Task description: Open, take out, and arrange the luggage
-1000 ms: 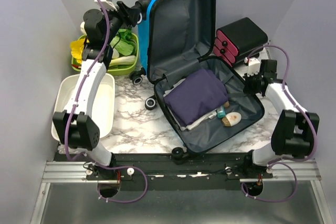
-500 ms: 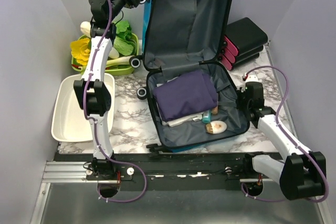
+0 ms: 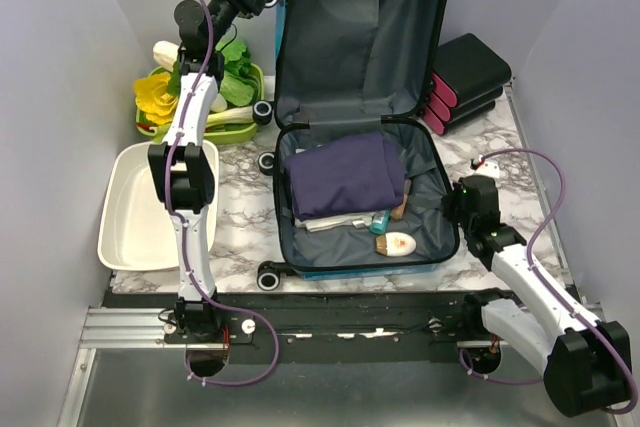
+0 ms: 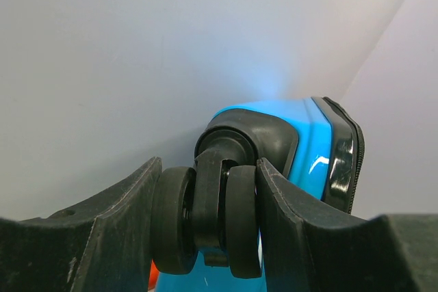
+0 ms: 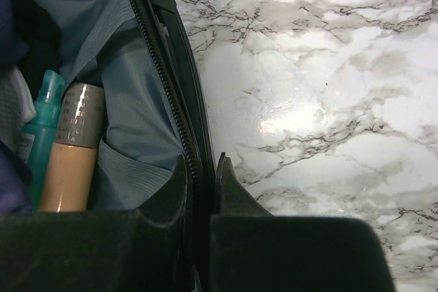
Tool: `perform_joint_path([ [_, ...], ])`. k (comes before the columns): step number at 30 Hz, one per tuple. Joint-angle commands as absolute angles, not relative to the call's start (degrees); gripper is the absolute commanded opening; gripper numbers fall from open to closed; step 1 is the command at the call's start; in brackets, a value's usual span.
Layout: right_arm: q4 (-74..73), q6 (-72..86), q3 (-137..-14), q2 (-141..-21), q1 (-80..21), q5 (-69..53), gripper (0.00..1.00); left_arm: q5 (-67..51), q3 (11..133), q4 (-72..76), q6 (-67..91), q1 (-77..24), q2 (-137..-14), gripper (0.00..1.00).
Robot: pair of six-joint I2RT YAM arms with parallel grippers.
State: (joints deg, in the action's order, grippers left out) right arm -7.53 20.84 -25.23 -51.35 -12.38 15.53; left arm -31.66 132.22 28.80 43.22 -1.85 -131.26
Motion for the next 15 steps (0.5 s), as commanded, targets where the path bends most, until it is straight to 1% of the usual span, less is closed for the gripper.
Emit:
perform_joint_path([
  [1,2.0,35.4,-25.5,-51.2,-11.8,19.2,0.01,-31.5,130.1,29.3,45.7,-1.6,-134.6,0.06],
  [3,0.5,33.5,-26.3,-51.3,-11.8,18.5,0.01,-30.5,125.5,33.1,48.8,-0.5,-133.8,0.13],
  [4,0.2,33.2,-26.9,-50.6,-11.7,18.8,0.01,-30.2,123.9,34.1,49.5,-0.5,-132.8,0.18],
  [5,0.2,32.9,-27.0,-50.2,-11.7,19.1,0.01,-30.1,122.5,35.8,49.7,-0.5,-132.3,0.26],
  [6,-1.7,32.8,-27.0,-49.8,-11.7,19.2,0.01,-29.9,120.6,35.9,49.7,1.1,-131.8,0.4],
  [7,-1.8,32.9,-27.1,-49.3,-11.7,19.0,0.01,-30.0,120.0,35.7,49.6,1.3,-131.0,0.41],
  [8,-1.8,32.9,-26.9,-48.5,-11.7,18.7,0.01,-30.7,119.8,35.1,49.5,1.4,-130.8,0.46],
  [9,-1.9,32.8,-27.0,-48.3,-11.7,18.2,0.01,-31.4,119.9,34.7,49.2,1.7,-130.5,0.6],
  [10,-2.3,33.0,-27.1,-48.0,-11.7,17.7,0.01,-32.2,119.9,34.2,49.2,1.7,-129.7,0.65],
  [11,-2.4,33.0,-27.2,-47.8,-11.7,16.4,0.01,-32.6,119.7,33.2,48.9,1.8,-129.0,0.66],
  [12,-3.0,33.1,-27.3,-47.6,-11.7,16.1,0.01,-32.8,118.9,32.8,48.3,1.8,-128.3,0.73],
  [13,-3.2,33.8,-27.2,-47.5,-11.6,15.6,0.01,-32.3,118.4,32.3,47.7,1.8,-126.6,0.76],
  [14,-3.4,33.8,-27.2,-47.3,-11.7,14.9,0.01,-31.5,117.7,30.2,46.7,1.8,-125.5,0.84],
  [15,-3.8,33.7,-27.3,-47.0,-11.6,14.6,0.01,-30.6,116.2,29.3,45.8,1.8,-124.4,0.99],
])
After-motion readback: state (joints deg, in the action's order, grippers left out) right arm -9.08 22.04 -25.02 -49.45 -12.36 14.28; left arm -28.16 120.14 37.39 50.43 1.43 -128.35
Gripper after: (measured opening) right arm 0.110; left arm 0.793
